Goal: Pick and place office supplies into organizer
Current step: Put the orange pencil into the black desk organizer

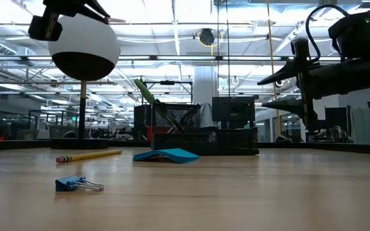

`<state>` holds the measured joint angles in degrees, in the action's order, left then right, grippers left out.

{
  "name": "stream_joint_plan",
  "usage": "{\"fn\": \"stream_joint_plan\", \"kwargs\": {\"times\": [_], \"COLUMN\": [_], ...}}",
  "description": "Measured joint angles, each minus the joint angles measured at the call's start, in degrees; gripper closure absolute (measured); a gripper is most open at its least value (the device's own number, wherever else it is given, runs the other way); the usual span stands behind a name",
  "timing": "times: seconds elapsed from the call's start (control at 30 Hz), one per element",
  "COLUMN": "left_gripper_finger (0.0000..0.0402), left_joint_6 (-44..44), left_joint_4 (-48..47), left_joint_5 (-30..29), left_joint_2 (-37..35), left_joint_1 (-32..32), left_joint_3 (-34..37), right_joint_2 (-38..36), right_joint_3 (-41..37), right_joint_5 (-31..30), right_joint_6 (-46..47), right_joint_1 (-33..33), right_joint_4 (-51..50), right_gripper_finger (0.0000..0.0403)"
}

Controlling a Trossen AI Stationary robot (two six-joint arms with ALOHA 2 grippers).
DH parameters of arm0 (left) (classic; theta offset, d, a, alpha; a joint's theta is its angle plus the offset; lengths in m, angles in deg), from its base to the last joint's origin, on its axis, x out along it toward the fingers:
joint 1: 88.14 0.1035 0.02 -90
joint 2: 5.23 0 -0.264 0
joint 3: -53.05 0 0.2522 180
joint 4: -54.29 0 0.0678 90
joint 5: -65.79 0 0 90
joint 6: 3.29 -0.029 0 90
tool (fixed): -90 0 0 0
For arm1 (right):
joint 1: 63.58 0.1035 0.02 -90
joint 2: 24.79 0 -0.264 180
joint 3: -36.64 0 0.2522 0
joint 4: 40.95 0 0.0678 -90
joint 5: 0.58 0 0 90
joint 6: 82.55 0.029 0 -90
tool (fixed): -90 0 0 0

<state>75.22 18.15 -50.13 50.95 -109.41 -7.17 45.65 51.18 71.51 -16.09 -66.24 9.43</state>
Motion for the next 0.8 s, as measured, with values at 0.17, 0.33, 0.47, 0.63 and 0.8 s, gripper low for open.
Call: {"fn": "stream_joint_plan", "kwargs": {"times": [0.17,0.33,0.47,0.63,0.8], "left_gripper_finger": [0.0401,0.0401,0.0401,0.0401,0.0401], "left_joint_6": [-0.8,-1.3,-1.4,-2.3,-4.1], "left_joint_4": [2.9,5.3,7.0,7.9,7.5], "left_joint_5": [0.3,1.5,4.0,5.8,7.0], "left_joint_2": [0.0,0.0,0.0,0.0,0.0], "left_joint_1": [0.0,0.0,0.3,0.3,0.3], "left_joint_3": [0.0,0.0,0.0,-0.1,-1.3], "right_joint_2": [0.0,0.0,-0.1,0.1,0.0], "right_joint_3": [0.0,3.1,10.9,21.6,30.5], "right_joint_5": [0.0,5.4,17.1,19.9,21.2], "right_joint_6": [4.5,-9.1,-22.8,-33.2,-46.0], "right_joint_1": [0.0,0.0,0.0,0.0,0.0], "right_joint_4": [1.4,10.2,9.6,-6.6,-22.9], "right_gripper_finger": [0.0186,0.0186,0.0186,0.0186,0.0186]}}
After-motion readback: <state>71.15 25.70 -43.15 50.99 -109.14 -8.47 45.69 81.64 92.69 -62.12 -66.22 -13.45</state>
